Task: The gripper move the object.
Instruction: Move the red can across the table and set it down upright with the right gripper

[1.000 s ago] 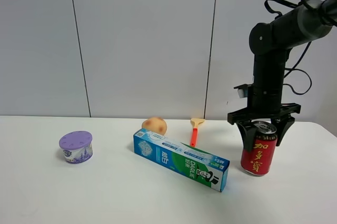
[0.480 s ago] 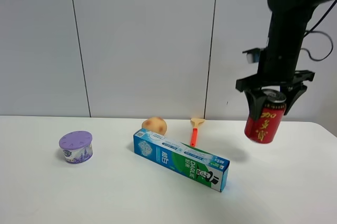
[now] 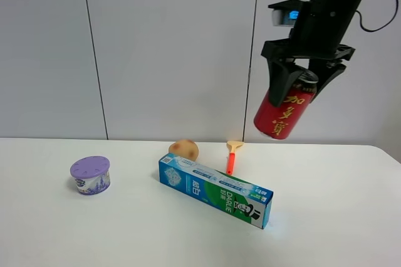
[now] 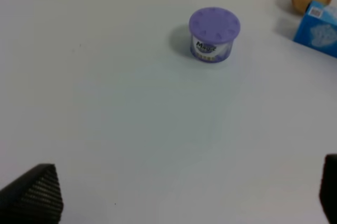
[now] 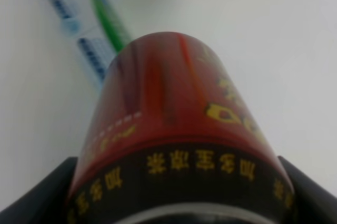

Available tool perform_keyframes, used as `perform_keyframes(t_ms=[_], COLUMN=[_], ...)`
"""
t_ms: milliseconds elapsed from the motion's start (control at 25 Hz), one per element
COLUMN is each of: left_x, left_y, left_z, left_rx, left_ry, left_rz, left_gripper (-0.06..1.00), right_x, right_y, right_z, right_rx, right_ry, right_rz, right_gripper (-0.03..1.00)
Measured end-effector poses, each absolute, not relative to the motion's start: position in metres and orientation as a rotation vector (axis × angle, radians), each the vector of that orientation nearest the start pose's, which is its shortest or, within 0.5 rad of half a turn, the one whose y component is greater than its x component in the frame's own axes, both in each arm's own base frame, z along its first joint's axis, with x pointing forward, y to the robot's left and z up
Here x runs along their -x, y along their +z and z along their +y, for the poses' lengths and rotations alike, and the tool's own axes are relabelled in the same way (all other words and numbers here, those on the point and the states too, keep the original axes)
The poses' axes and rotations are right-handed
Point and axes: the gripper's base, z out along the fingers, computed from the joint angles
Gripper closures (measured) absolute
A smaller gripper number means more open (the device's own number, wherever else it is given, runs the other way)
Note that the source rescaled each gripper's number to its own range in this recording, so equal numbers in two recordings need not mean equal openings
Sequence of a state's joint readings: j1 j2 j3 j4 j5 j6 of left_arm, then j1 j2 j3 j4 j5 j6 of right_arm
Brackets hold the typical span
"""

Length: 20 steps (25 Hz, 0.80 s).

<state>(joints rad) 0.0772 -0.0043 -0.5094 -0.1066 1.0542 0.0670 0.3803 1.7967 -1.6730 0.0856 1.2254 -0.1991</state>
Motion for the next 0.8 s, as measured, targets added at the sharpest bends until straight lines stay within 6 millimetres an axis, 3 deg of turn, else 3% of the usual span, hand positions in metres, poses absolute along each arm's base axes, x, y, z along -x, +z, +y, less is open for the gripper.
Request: perform_keyframes(t_ms=[200,440,640,800], left_x=[0.006,0.006,0.006,0.006], left_y=[0.281,0.281,0.281,0.281], left_z=[-0.009,-0.009,-0.009,-0.009], left_rx=[0.005,0.005,0.005,0.005], left_ry=[-0.036,-0.036,-0.036,-0.036], left_rz=[2.020,2.020,2.020,2.020], left_gripper=[-0.06,-0.06,-0.06,-0.06], right_x=[-0.336,-0.334,-0.341,-0.347], right_y=[0.319,0.312,0.284,0.250], right_z=[0.210,0.284,0.331,0.343], right_rx=[1.016,1.160,1.205,1.215], right_ry=[0.199,0.259,0.299,0.293], right_rz=[2.631,2.526,2.511,2.579], right_gripper=[0.96,0.96,0.96,0.96])
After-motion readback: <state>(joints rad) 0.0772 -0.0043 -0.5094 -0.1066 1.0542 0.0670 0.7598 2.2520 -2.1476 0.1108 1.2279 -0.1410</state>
